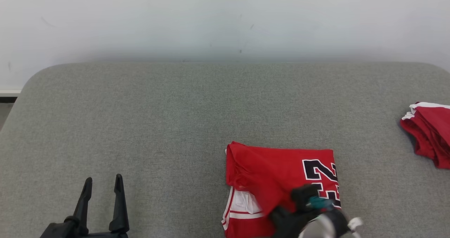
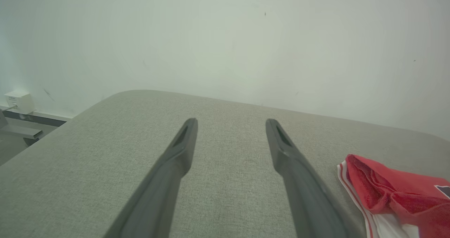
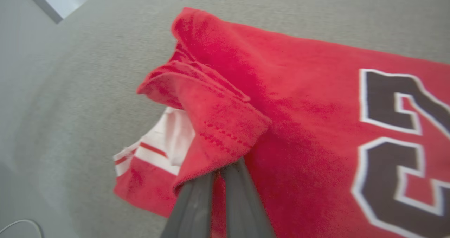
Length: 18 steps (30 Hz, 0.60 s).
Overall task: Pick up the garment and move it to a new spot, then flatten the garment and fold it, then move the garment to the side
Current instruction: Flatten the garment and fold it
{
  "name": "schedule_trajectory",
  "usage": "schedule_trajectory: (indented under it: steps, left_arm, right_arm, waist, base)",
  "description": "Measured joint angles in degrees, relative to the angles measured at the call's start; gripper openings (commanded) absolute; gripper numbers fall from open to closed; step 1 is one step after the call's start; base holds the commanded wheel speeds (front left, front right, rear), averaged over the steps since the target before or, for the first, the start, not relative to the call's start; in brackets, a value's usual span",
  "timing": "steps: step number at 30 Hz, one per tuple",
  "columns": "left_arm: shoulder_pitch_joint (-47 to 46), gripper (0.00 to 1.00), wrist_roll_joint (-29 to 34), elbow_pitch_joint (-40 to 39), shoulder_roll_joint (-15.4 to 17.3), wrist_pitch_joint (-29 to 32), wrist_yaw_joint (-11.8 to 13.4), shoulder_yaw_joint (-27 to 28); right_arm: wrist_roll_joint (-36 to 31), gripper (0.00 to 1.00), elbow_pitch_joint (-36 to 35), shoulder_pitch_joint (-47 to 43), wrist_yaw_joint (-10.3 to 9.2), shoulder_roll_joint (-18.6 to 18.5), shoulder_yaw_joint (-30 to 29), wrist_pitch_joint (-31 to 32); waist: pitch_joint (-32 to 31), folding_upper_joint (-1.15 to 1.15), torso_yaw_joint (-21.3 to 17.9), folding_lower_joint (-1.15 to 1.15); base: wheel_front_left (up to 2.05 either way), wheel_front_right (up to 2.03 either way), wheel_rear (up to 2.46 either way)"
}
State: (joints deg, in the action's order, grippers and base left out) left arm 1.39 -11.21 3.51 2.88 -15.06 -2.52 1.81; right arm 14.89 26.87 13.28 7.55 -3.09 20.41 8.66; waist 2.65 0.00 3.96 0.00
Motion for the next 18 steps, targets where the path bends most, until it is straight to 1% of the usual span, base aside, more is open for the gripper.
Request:
schedule_trajectory:
  steps: [2, 5, 8, 10, 11, 12, 13, 14, 18]
  left_arm:
    - [0.03, 1.00, 0.00, 0.00, 0.00, 0.00, 0.00, 0.32]
    - [0.23, 1.00, 0.00, 0.04, 0.01, 0.00, 0.00, 0.87]
    - [0.69, 1.00, 0.00, 0.08, 0.01, 0.00, 0.02, 1.53]
    - [1.15, 1.00, 0.04, 0.22, 0.00, 0.00, 0.02, 1.85]
    - [1.32, 1.00, 0.10, 0.32, 0.01, 0.00, 0.00, 2.00]
    - [1.45, 1.00, 0.12, 0.37, 0.01, 0.00, 0.00, 2.15]
    - [1.50, 1.00, 0.15, 0.43, 0.00, 0.00, 0.02, 2.35]
    - [1.51, 1.00, 0.24, 0.41, 0.01, 0.00, 0.02, 2.46]
    - [1.44, 1.00, 0.62, 0.56, 0.01, 0.00, 0.05, 2.63]
  right_arm:
    - [3.56, 0.00, -3.22, -1.27, 0.00, 0.24, 5.44, 0.92]
    - [10.47, 0.00, -8.31, -2.22, 0.00, 0.29, 10.16, 1.42]
    - [13.51, 0.00, -12.34, -2.63, 0.00, 0.30, 11.82, 1.03]
    - [14.06, 0.00, -14.32, -2.69, 0.00, 0.29, 11.03, 0.26]
    - [14.05, 0.03, -15.10, -2.83, 0.00, 0.29, 10.17, -0.31]
    - [13.83, 0.55, -15.85, -3.00, 0.00, 0.25, 9.25, -0.98]
    - [13.29, 0.97, -16.51, -3.18, 0.00, 0.26, 7.94, -1.72]
    - [12.71, 1.00, -16.97, -3.41, 0.00, 0.32, 6.34, -2.36]
    - [9.10, 1.00, -18.50, -4.03, 0.00, 0.26, -1.09, -6.38]
  waist:
    - [-0.17, 0.00, -0.17, 0.00]
    - [-0.55, 0.00, -0.52, 0.00]
    - [-1.07, 0.00, -1.08, 0.00]
    - [-1.56, 0.00, -1.47, 0.00]
    - [-1.87, 0.00, -1.66, 0.00]
    - [-2.18, 0.00, -1.89, 0.00]
    - [-2.44, -0.01, -2.17, 0.00]
    - [-2.68, -0.01, -2.46, -0.01]
    - [-3.65, 0.00, -3.67, 0.00]
  base:
    - [0.00, 0.00, 0.00]
    - [0.00, 0.00, 0.00]
    - [0.00, 0.00, 0.00]
    - [0.00, 0.00, 0.00]
    - [0.00, 0.00, 0.00]
    - [0.00, 0.00, 0.00]
    - [0.00, 0.00, 0.00]
    - [0.00, 0.00, 0.00]
    - [0.00, 0.00, 0.00]
